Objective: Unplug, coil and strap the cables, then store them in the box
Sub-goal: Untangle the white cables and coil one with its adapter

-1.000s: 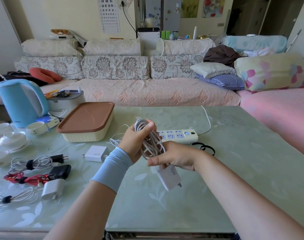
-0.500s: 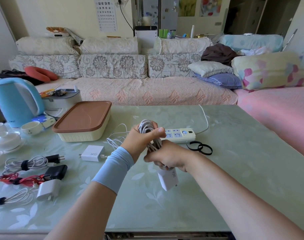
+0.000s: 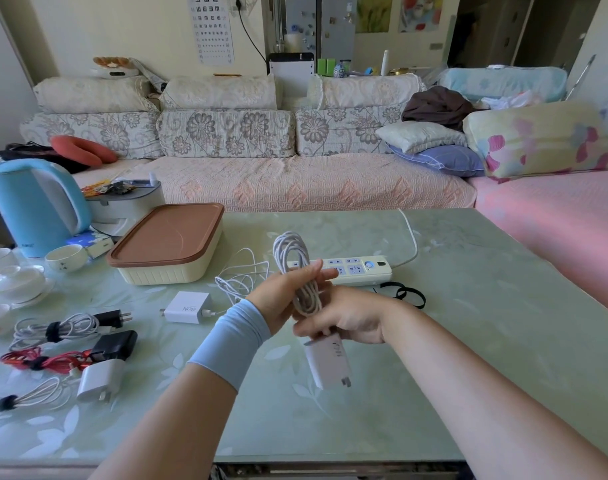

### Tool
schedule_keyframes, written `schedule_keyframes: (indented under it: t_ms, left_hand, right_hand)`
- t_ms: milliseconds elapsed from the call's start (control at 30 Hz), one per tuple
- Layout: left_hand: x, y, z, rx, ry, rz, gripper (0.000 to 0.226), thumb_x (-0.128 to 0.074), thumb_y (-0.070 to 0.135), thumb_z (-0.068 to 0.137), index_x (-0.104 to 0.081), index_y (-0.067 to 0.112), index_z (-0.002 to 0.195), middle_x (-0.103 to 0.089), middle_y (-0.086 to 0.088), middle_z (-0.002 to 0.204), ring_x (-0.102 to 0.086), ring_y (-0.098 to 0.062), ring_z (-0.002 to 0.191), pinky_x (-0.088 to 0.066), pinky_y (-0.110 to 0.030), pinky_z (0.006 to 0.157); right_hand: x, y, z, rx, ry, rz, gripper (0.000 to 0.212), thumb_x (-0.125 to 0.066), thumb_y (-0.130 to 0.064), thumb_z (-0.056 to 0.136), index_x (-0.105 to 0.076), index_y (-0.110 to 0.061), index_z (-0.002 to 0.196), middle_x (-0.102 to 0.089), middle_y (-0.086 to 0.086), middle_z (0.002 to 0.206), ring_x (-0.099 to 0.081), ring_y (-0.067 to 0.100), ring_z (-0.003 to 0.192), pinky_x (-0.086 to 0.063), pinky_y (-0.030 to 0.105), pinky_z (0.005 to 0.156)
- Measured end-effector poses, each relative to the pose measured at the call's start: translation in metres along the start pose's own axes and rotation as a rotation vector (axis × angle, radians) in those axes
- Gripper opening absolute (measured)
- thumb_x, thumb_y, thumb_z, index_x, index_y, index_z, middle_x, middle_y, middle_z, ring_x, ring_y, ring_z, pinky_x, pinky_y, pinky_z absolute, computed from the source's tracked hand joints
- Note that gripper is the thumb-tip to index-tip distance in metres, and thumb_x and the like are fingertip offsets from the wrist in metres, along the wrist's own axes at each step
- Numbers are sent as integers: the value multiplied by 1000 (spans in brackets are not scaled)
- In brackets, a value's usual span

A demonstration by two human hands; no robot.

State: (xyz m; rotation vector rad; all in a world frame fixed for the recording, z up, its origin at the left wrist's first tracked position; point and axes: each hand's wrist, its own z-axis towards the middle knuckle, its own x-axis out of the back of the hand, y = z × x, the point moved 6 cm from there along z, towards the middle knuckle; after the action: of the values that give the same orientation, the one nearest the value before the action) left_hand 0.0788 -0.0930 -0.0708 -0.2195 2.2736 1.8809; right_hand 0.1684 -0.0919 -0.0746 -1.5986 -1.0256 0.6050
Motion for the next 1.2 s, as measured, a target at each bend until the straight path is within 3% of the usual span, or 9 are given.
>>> schedule_keyframes:
  t_ms: [100, 167, 333, 433, 633, 767, 833, 967, 1200]
  left_hand:
    - [4, 4, 4, 34, -1, -93, 42, -54, 32, 90, -65, -3, 110, -70, -15, 101, -65, -31, 99, -49, -40, 97]
    - [6, 7, 6, 32, 28, -165, 26, -49, 25, 97, -61, 3, 102, -73, -11, 95, -68, -31, 90, -48, -43, 98]
    - [9, 5, 17, 54, 80, -201, 22, -56, 23, 96, -51, 10, 79, -54, -1, 60, -55, -19, 48, -60, -37, 70]
    - [7, 5, 24, 73, 108, -103, 21, -61, 25, 94, -47, 15, 81, -42, 2, 52, -37, -15, 39, -45, -26, 48]
    - [-7, 7, 44, 79, 147, 148, 28, -70, 25, 87, -46, 15, 79, -35, 3, 48, -28, -17, 37, -34, -25, 46]
    - [-13, 4, 52, 78, 144, 201, 29, -73, 25, 84, -50, 15, 69, -39, 1, 50, -33, -19, 38, -36, -27, 51]
    - [-11, 3, 52, 76, 142, 188, 22, -71, 24, 85, -54, 12, 81, -40, 1, 50, -36, -19, 37, -39, -28, 52]
    - [-13, -1, 45, 136, 67, -24, 9, -57, 21, 95, -52, 16, 90, -36, 6, 48, -31, -15, 38, -43, -23, 46]
    - [-9, -2, 38, 117, 56, -49, 14, -60, 23, 94, -50, 15, 90, -44, 4, 54, -36, -13, 37, -50, -26, 50]
  right_hand:
    - [23, 15, -5, -61, 12, 69, 29, -68, 1, 86, -63, -15, 110, -65, -4, 93, -60, 12, 95, -45, 31, 89]
    - [49, 25, -6, -87, 201, 74, 28, -62, 2, 88, -61, -15, 110, -66, 2, 101, -61, 15, 97, -48, 32, 88]
    - [125, 30, -24, -76, 823, -727, 28, -53, -7, 86, -70, -29, 88, -71, -5, 104, -65, 20, 100, -52, 31, 88]
    - [152, 42, -32, -218, 855, -939, 34, -53, -4, 83, -71, -31, 94, -66, -1, 113, -61, 24, 106, -50, 31, 88]
    - [163, 62, -16, -336, 721, -1281, 22, -59, -18, 91, -71, -29, 106, -62, 1, 118, -46, 26, 121, -40, 33, 94]
    - [161, 52, -10, -177, 749, -1138, 29, -64, -23, 87, -54, -26, 61, -63, -1, 78, -53, 28, 103, -40, 33, 86]
    - [160, 41, -12, -21, 814, -990, 25, -66, -23, 87, -58, -26, 63, -66, 0, 72, -58, 27, 88, -43, 30, 77]
    - [151, 23, -17, 176, 853, -594, 11, -66, -22, 91, -74, -22, 83, -72, -5, 66, -53, -3, 53, -36, 12, 50]
    - [122, -7, -21, 435, 728, -59, 14, -59, -10, 97, -72, -13, 99, -62, 1, 66, -39, 13, 38, -44, 31, 52]
